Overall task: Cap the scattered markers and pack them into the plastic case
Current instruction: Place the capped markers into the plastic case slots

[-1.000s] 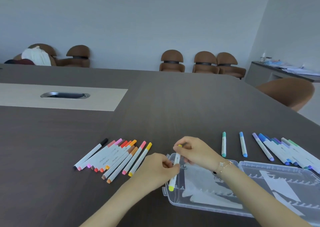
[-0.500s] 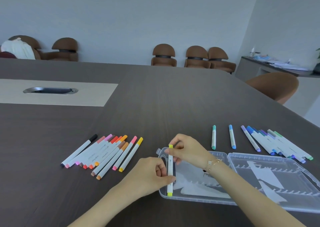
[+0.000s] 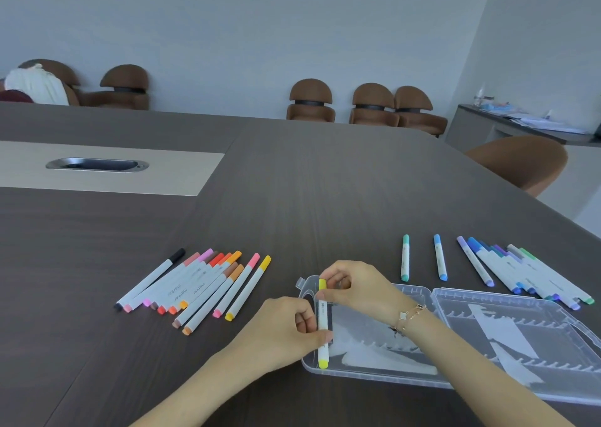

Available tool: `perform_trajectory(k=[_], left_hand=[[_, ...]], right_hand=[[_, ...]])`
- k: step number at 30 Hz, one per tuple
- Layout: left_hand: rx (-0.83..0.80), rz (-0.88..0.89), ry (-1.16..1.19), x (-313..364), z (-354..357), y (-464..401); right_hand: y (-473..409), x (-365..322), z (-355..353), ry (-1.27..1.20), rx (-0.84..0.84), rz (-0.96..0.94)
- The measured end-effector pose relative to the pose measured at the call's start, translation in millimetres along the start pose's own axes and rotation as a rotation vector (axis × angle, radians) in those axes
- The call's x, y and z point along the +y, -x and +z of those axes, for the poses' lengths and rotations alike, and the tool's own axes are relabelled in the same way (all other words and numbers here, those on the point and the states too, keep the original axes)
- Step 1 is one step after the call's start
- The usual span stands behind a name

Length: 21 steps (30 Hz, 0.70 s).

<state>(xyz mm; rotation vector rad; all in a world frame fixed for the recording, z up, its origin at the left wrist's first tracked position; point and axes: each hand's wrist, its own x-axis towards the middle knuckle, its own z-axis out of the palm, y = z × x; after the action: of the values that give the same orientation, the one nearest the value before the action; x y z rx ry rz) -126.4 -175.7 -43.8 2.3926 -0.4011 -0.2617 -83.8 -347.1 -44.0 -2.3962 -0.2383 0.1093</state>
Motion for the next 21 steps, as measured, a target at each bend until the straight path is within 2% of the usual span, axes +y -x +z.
perform_trajectory(k=[11, 17, 21], left_hand=[[0.037, 0.009, 0.008, -9, 5, -2], [0.013, 0.004, -0.009, -11, 0, 1], [-0.055, 0.057, -0.018, -22, -19, 8]], right_hand=[[-2, 4, 6, -0.013, 0.003, -0.047], [-7, -2, 12, -0.002, -0.025, -0.068], [-12, -7, 10, 0.108, -0.004, -0.097]])
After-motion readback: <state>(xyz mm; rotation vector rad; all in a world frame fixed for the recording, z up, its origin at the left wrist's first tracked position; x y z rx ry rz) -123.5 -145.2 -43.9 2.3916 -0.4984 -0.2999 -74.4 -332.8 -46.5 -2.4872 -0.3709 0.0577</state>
